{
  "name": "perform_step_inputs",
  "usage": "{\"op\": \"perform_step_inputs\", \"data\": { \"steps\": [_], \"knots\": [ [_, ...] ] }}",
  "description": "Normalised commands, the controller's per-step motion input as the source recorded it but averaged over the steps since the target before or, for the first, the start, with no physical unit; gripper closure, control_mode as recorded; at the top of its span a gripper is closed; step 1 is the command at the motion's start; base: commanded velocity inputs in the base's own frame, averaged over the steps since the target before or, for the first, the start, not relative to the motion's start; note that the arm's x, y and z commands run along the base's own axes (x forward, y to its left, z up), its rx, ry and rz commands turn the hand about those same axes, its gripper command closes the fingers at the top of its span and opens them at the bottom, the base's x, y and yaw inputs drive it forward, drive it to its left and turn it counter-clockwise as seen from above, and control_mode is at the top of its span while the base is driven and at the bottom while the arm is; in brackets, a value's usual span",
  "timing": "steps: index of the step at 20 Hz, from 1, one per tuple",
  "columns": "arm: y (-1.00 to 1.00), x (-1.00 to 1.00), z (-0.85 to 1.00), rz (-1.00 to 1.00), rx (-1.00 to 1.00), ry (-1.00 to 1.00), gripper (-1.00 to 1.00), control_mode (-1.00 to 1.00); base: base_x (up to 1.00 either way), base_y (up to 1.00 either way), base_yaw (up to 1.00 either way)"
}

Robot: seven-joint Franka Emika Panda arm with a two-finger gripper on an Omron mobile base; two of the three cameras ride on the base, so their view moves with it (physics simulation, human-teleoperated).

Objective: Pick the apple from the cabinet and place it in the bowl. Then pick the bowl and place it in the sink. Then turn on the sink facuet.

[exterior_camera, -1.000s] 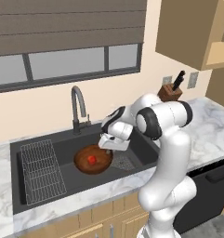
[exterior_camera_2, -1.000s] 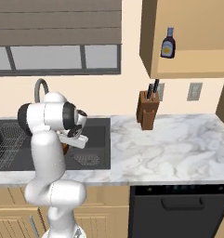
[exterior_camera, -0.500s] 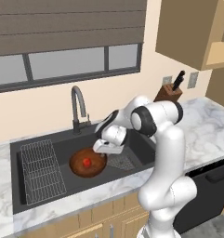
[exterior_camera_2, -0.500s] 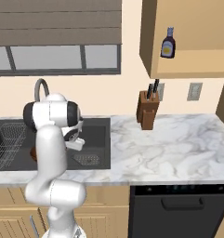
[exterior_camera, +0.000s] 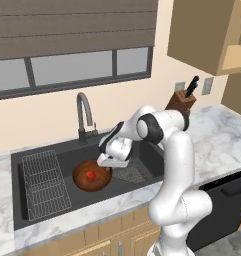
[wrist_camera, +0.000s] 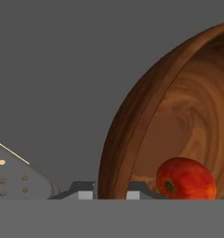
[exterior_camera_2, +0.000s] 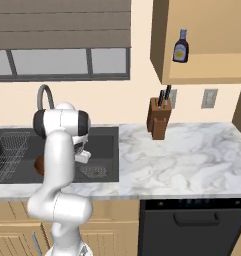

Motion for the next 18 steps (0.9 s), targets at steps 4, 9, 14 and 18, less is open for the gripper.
{"op": "perform_step_inputs", "data": {
  "steps": [4, 9, 14, 18],
  "knots": [
    [0.0, 0.15, -0.26, 0.0, 0.0, -0.02, 1.0, -1.0, 0.0, 0.0, 0.0],
    [0.0, 0.11, -0.24, 0.0, 0.0, 0.0, 1.0, -1.0, 0.0, 0.0, 0.0],
    [0.0, -0.03, 0.09, 0.0, 0.0, -0.04, -1.0, -1.0, 0.0, 0.0, 0.0],
    [0.0, -0.13, 0.65, 0.0, 0.02, -0.07, -1.0, -1.0, 0.0, 0.0, 0.0]
  ]
}}
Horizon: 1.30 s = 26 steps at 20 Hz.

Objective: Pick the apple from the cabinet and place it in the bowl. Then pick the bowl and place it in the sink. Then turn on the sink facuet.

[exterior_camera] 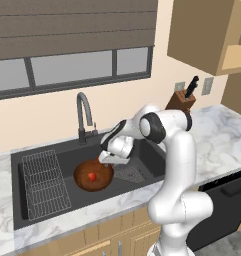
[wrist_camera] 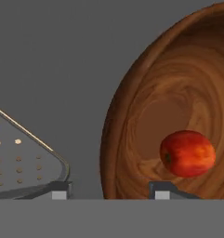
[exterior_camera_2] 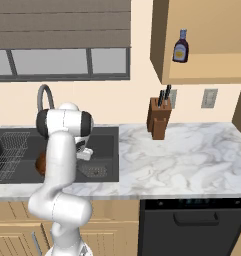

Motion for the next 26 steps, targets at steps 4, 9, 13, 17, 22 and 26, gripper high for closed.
{"op": "perform_step_inputs", "data": {
  "steps": [4, 9, 13, 17, 22, 26],
  "knots": [
    [-0.02, -0.19, 0.97, -0.04, 0.01, 0.0, -1.0, -1.0, 0.0, 0.0, 0.0],
    [-0.13, -0.17, 0.75, -0.09, 0.06, 0.0, -1.0, -1.0, 0.0, 0.0, 0.0],
    [-0.13, -0.02, 0.09, 0.0, 0.19, 0.14, -1.0, -1.0, 0.0, 0.0, 0.0],
    [-0.41, -0.18, 0.92, -0.19, 0.52, 0.18, -1.0, -1.0, 0.0, 0.0, 0.0],
    [-0.17, -0.14, 0.81, -0.42, 0.57, 0.34, -1.0, -1.0, 0.0, 0.0, 0.0],
    [0.07, 0.0, 0.37, -0.51, 0.41, 0.35, -1.0, -1.0, 0.0, 0.0, 0.0]
  ]
}}
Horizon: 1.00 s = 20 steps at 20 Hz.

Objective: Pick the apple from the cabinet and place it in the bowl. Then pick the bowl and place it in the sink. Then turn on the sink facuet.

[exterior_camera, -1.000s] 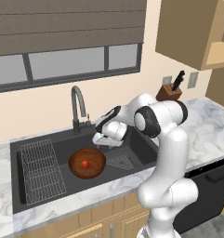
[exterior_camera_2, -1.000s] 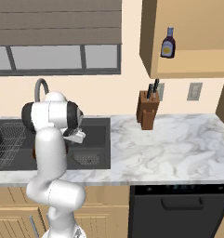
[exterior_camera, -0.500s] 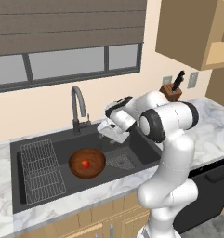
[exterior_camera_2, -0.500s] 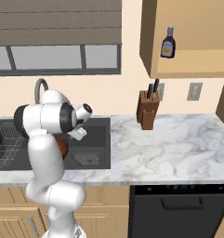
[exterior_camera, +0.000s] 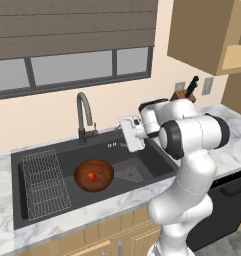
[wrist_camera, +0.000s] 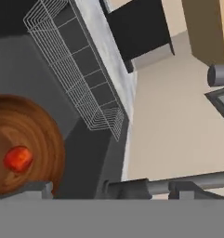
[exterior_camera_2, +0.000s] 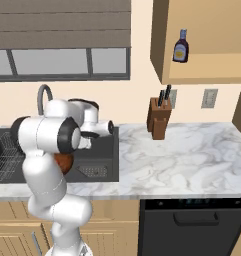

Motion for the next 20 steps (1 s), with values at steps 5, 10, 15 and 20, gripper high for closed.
{"op": "perform_step_inputs", "data": {
  "steps": [5, 10, 15, 20],
  "knots": [
    [0.16, 0.11, 0.14, -0.38, 0.31, 0.45, -1.0, -1.0, 0.0, 0.0, 0.0],
    [0.09, 0.24, 0.35, -0.22, 0.28, 0.46, -1.0, -1.0, 0.0, 0.0, 0.0],
    [0.0, 0.38, 0.35, -0.08, 0.25, 0.44, -1.0, -1.0, 0.0, 0.0, 0.0],
    [0.05, 0.46, -0.14, 0.0, 0.18, 0.29, -1.0, -1.0, 0.0, 0.0, 0.0]
  ]
}}
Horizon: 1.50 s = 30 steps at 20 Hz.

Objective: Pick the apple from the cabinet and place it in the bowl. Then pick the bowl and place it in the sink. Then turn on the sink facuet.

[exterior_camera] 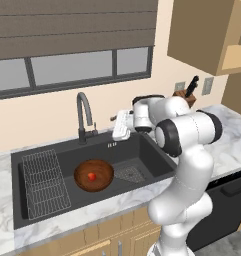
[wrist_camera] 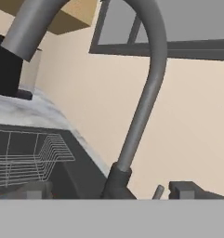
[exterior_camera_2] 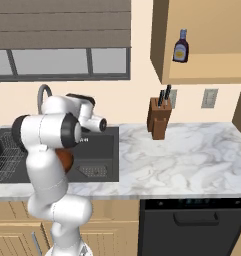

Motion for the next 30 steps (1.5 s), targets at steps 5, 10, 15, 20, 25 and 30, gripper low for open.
{"op": "perform_step_inputs", "data": {
  "steps": [5, 10, 15, 20, 25, 30],
  "knots": [
    [0.23, 0.29, -0.3, 0.0, 0.14, 0.14, -1.0, -1.0, 0.0, 0.0, 0.0],
    [0.22, 0.07, -0.16, 0.0, 0.11, 0.09, -1.0, -1.0, 0.0, 0.0, 0.0],
    [0.23, 0.08, -0.03, 0.0, 0.11, 0.05, -1.0, -1.0, 0.0, 0.0, 0.0],
    [0.26, 0.44, -0.01, -0.05, 0.01, 0.09, -1.0, -1.0, 0.0, 0.0, 0.0],
    [0.0, 0.49, -0.12, -0.03, 0.02, 0.06, -1.0, -1.0, 0.0, 0.0, 0.0],
    [0.0, 0.41, -0.2, 0.0, 0.0, 0.02, -1.0, -1.0, 0.0, 0.0, 0.0]
  ]
}}
